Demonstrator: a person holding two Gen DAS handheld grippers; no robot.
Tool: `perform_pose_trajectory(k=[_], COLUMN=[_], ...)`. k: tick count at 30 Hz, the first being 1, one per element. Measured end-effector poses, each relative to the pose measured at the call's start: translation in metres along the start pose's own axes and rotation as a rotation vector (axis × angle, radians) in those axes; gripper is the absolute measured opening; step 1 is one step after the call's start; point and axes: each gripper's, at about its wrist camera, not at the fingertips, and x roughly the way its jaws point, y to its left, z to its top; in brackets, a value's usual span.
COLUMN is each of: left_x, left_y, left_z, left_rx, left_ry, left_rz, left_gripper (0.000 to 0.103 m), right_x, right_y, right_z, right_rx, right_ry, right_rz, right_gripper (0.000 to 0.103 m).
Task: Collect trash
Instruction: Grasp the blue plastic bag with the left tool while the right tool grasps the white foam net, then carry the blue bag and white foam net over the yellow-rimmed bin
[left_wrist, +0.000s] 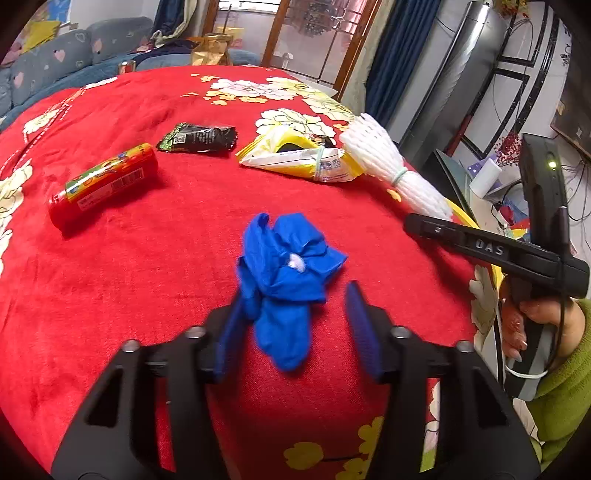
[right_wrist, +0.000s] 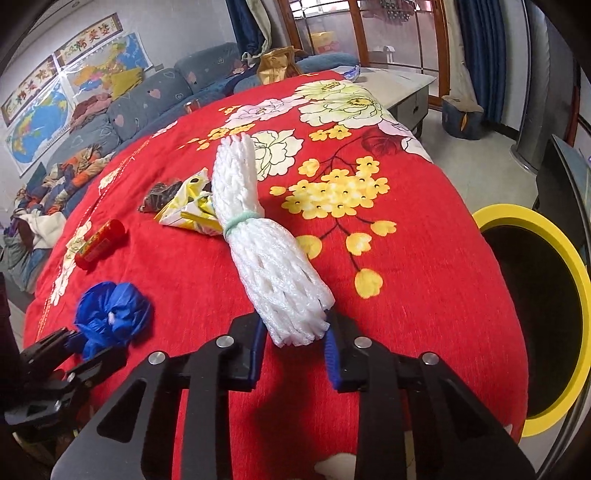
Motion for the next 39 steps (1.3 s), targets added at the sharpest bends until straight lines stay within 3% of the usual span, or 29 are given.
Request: perform_pose_trajectory(k=[3,8,39], left_x=[0.001,-0.004,-0.028], left_y=[0.002,-0.001,-0.064], left_z=[0.0,0.001,0.033], left_rx=[-0.008,-0.001,0.108], left_ry=[0.0,-0.017,-0.134], left_rz=[0.003,0.002,-0.04], left_gripper=[0.02,0.011,0.009], right_x=[-0.005,-0.013,-0.058], right_y=[0.002,0.005,-0.037], right_z=[-0.002,-0.003,0.001], right_rx=[-0.004,-0.015,0.062], right_ry=[-0.004,-0.015,-0.106], right_rz=[0.009,0.017,-0.009], right_gripper=[0.023,0.021,0.02])
